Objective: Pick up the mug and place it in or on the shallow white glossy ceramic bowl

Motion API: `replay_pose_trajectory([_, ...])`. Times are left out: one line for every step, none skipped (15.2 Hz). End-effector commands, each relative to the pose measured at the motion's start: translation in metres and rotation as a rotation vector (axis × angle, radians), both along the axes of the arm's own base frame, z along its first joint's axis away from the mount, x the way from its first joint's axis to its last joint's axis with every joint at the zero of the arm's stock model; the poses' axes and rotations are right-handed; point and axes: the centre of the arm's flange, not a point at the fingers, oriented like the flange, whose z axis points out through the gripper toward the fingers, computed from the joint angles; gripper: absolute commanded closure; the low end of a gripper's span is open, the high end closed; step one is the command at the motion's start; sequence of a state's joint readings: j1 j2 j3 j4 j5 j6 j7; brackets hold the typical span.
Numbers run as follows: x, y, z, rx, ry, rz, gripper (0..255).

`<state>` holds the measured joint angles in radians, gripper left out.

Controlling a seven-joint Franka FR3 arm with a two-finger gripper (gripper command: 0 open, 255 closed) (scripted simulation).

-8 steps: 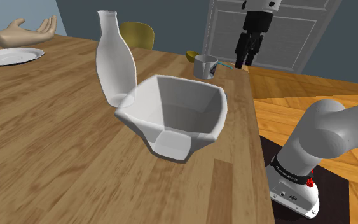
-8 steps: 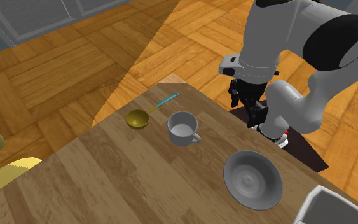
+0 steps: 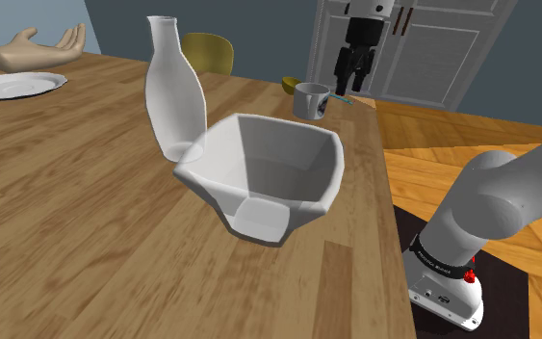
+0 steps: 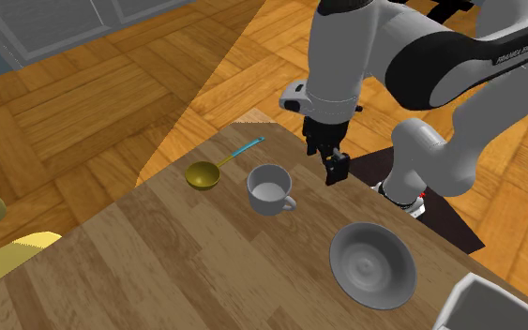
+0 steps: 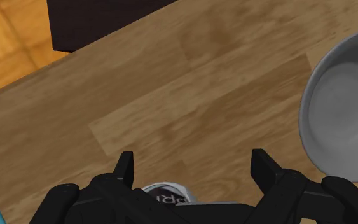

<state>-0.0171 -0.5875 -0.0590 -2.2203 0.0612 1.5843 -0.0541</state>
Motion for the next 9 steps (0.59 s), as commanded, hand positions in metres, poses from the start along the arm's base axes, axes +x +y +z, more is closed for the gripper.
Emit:
replay_pose_trajectory([0.023, -0.012, -0.004, -0.011, 0.000, -0.002, 0])
replay_pose_trajectory([0.035, -0.017, -0.006, -0.015, 0.000, -0.003, 0])
replay_pose_trajectory([0.046, -0.023, -0.007, -0.020, 0.001, -0.004, 0])
replay_pose_trajectory([0.058, -0.029, -0.009, -0.025, 0.001, -0.005, 0])
replay_pose_trajectory([0.069, -0.035, -0.010, -0.030, 0.001, -0.006, 0])
replay_pose_trajectory([0.080, -0.041, -0.011, -0.035, 0.001, -0.007, 0])
replay_pose_trajectory([0.092, -0.047, -0.013, -0.040, 0.001, -0.008, 0])
replay_pose_trajectory([0.103, -0.052, -0.014, -0.045, 0.002, -0.009, 0])
replay_pose_trajectory([0.114, -0.058, -0.015, -0.050, 0.002, -0.010, 0])
